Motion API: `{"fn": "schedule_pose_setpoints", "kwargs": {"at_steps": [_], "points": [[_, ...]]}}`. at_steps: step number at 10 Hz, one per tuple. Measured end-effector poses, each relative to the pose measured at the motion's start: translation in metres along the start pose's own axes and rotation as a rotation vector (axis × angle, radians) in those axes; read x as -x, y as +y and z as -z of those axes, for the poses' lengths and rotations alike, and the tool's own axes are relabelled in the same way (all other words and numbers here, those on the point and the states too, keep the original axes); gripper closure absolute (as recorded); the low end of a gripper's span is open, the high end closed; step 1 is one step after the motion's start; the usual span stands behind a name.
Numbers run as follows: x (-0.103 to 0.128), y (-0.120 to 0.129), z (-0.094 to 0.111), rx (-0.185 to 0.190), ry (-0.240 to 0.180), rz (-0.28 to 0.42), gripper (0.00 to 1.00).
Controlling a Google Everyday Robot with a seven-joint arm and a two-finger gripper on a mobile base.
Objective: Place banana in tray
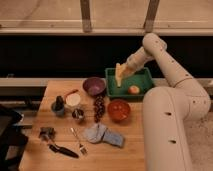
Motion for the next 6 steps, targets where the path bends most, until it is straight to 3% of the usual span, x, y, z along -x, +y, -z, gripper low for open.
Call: {"fn": "schedule_pose_setpoints", "kwargs": {"at_steps": [6], "points": [[-0.0009,-0.0012,-0.0003,-0.001,0.003,-0.001,1.0]]}}
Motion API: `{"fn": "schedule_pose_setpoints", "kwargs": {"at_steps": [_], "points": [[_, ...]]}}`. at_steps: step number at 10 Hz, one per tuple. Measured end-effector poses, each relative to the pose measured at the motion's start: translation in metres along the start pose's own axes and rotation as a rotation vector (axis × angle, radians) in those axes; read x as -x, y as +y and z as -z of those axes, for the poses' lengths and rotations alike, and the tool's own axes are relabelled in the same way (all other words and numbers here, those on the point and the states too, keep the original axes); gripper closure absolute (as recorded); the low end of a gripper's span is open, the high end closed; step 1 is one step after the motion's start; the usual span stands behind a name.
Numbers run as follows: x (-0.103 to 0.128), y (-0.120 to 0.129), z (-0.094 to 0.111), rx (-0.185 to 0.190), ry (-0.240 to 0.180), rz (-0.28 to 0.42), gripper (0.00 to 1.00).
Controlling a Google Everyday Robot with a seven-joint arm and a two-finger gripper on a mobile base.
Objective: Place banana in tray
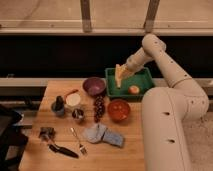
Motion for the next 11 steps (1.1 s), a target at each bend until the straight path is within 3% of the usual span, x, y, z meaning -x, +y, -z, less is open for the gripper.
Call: {"fn": "schedule_pose_setpoints", "kwargs": {"at_steps": [4,8,11], "points": [[-0.001,-0.001,0.0,-0.005,0.002,0.002,1.0],[0.002,0.018,-0.01,-0.088,-0.072,0.131,1.0],[0.004,0.022,-0.019,-0.111,-0.109,0.172,1.0]]}}
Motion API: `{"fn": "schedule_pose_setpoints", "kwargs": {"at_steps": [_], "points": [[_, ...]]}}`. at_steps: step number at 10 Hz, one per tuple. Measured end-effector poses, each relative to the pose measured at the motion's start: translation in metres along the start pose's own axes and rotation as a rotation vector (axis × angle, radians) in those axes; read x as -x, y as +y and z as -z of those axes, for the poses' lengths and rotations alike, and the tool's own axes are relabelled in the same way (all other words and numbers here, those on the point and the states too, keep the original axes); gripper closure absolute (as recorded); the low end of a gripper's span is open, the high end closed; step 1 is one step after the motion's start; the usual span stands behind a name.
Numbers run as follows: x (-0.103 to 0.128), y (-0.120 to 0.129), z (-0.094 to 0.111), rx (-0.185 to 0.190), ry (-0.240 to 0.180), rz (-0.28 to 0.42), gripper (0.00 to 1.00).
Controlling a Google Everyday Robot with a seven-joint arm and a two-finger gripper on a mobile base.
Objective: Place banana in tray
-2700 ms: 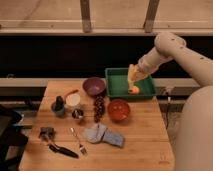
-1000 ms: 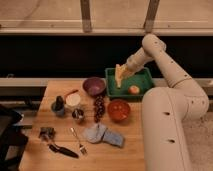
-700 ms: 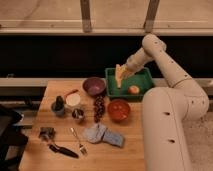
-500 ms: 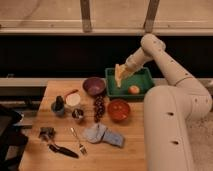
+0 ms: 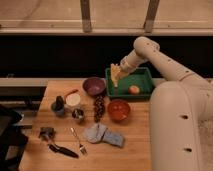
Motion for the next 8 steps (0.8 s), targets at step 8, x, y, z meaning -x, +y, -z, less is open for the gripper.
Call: {"fn": "schedule_pose_setpoints", "kwargs": {"at_steps": [8], "points": [[0.001,-0.047,-0.045,-0.062,0.038,-0.125,0.62]]}}
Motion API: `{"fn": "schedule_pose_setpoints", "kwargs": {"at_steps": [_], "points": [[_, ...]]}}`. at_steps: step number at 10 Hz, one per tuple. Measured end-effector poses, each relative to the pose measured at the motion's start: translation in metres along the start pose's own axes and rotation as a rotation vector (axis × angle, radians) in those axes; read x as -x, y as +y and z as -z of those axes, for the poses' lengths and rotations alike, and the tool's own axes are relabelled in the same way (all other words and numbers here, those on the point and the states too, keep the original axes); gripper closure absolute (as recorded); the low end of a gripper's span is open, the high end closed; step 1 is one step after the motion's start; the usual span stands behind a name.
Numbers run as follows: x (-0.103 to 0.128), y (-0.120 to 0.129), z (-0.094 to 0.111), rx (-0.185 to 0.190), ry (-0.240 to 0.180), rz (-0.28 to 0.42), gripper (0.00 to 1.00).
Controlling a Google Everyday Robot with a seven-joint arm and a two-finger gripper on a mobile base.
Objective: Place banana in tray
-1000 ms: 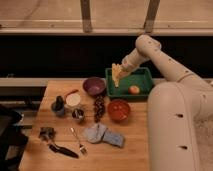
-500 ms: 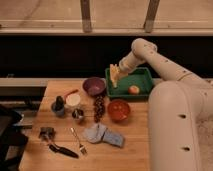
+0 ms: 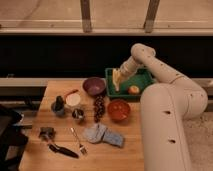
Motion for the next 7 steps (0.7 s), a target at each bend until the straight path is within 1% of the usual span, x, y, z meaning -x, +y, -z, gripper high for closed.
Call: {"fn": "schedule_pose_setpoints", "kwargs": {"at_steps": [1,2,3,7], "points": [[-0.001,-0.004,-0.003,-0.001,0.011,-0.016,0.53],[-0.001,-0.008,-0.006,0.0,0.012,-0.029,0.45],[-0.002,-0.011,-0.008,0.002,0.019,-0.044,0.39],[-0.003,-0.017,-0.007,0.016,0.004,-0.067,0.39]]}}
